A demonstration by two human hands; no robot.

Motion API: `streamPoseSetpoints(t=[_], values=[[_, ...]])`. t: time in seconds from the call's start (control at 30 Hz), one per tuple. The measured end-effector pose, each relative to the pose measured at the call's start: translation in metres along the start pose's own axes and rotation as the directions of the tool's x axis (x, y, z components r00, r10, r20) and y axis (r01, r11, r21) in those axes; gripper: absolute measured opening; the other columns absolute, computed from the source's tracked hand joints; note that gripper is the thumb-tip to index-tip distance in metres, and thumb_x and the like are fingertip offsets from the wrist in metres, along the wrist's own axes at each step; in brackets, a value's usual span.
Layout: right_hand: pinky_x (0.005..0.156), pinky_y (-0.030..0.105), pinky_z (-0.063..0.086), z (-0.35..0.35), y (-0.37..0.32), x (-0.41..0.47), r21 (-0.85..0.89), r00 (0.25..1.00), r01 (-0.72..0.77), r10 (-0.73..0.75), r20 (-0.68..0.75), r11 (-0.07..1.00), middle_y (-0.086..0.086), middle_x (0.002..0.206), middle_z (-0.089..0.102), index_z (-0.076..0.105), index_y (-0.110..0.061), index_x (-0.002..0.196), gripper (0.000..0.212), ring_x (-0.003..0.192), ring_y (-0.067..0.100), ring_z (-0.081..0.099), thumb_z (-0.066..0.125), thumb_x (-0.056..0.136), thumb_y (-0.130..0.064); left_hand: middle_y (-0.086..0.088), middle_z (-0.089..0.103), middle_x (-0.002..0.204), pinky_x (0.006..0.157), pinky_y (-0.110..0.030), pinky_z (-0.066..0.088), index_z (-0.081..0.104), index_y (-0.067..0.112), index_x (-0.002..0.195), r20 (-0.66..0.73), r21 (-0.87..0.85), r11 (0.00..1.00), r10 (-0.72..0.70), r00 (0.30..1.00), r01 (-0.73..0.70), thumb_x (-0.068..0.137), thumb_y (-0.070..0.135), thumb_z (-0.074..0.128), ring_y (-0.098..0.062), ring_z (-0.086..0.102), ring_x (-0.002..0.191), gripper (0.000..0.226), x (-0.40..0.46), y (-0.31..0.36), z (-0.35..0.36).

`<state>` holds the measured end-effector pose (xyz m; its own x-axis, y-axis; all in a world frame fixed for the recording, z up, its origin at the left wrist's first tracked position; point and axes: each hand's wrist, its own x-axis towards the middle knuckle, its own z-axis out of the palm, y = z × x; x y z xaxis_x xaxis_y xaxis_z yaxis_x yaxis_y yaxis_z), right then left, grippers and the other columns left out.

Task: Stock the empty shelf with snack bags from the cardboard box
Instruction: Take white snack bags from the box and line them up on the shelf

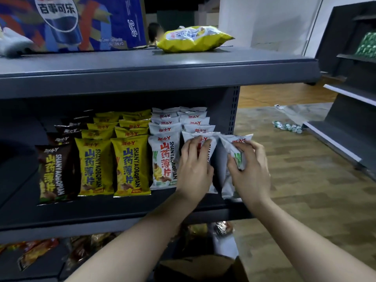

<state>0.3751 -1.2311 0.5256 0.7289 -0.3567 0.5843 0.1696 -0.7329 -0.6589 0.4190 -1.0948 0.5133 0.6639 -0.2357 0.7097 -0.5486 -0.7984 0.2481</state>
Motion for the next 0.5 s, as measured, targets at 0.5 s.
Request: streamPoseSetpoints(t=[0.5], values=[[0.083, 0.035, 0.045, 0.032, 0.04, 0.038, 0.074, 0.996, 0.009, -0.016, 0.093, 0.997, -0.004, 0.127, 0.046, 0.058, -0.024, 0.12, 0.036, 0.119, 0.017, 0.047, 0.058, 0.084, -0.026, -0.016, 0.051, 0.134, 0.097, -0.043, 0.042, 0.043, 0.011, 0.133, -0.062, 0.351, 0.934, -0.052, 0.997, 0.07, 0.083, 0.031, 0.056, -0.034, 0.045, 0.125, 0.056, 0.016, -0.012, 0.057]])
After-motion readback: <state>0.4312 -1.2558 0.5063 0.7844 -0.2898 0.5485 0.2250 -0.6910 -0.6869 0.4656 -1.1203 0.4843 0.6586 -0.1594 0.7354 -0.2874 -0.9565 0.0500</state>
